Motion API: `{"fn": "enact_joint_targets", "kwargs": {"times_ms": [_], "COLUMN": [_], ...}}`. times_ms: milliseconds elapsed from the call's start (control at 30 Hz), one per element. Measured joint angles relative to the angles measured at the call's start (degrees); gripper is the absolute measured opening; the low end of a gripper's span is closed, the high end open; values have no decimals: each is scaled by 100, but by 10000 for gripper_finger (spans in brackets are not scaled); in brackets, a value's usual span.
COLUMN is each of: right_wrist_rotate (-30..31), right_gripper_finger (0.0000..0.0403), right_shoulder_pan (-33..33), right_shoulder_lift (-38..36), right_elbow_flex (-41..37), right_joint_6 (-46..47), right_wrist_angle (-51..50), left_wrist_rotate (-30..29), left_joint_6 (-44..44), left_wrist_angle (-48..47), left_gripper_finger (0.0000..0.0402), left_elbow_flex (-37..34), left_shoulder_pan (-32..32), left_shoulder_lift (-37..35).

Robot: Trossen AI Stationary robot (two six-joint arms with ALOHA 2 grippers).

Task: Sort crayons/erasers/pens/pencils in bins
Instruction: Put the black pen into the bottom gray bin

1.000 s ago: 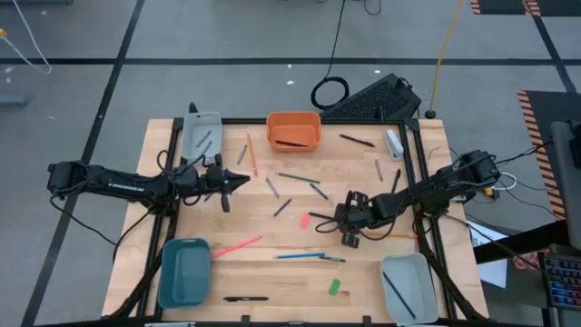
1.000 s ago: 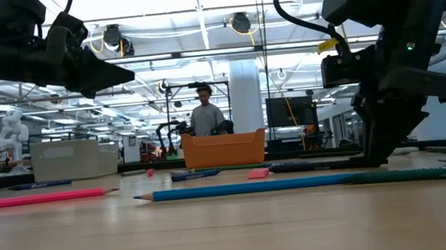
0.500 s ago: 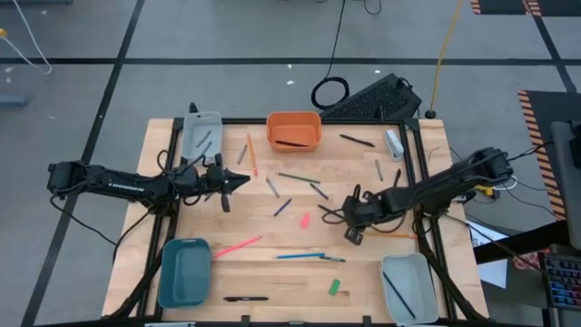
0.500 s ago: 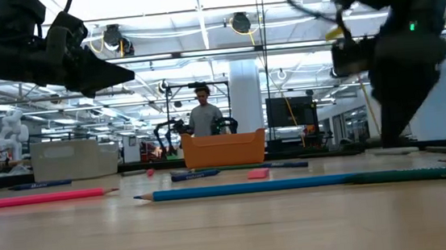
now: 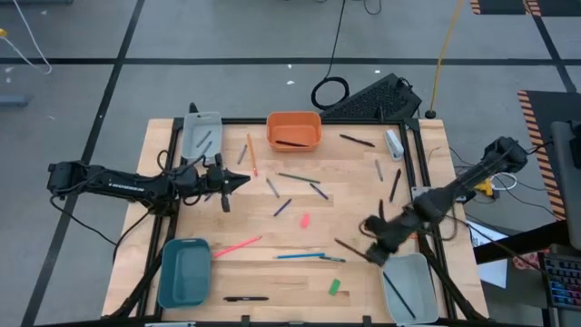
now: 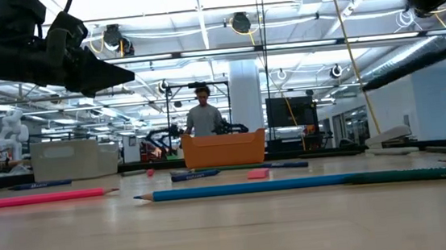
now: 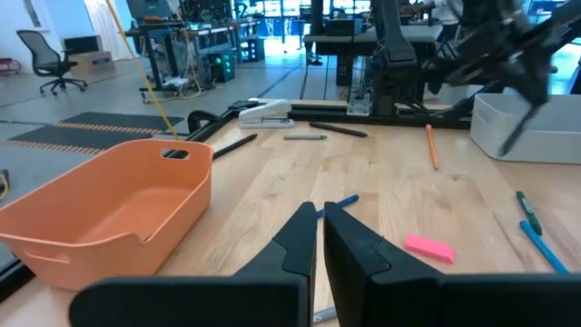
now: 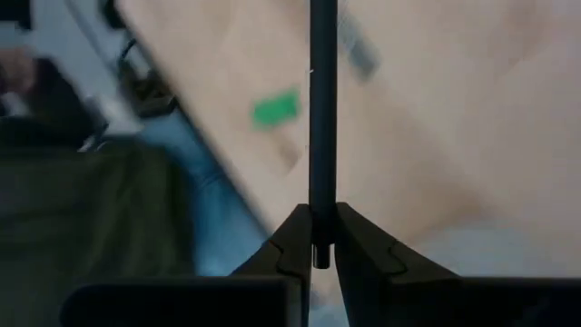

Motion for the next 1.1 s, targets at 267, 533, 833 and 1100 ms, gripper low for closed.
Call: {"fn": "enact_joint_targets", "kwargs": {"times_ms": [267,533,833,1100], "right_wrist_rotate": [1047,1565,580,-167], "right_gripper_finger": [28,26,24,23], "right_shoulder_pan": [1751,3207,3239,3236], "right_shoulder_lift": [-376,-415,-428,-459], "right_elbow_flex": [6,12,20,26], "right_joint_6": [2263,4163,4388,4549], "right_wrist_angle": [877,859,375,144], "left_wrist_rotate": [0,0,0,0], "left_joint_6": [-7,-9,-87,-104], "left_wrist_angle": [2,7,11,11], "left_gripper_finger": [26,26,26,26], "left_elbow_flex": [0,0,0,0], "left_shoulder_pan": [0,0,0,-1], "left_shoulder_lift": [1,2,2,2]}}
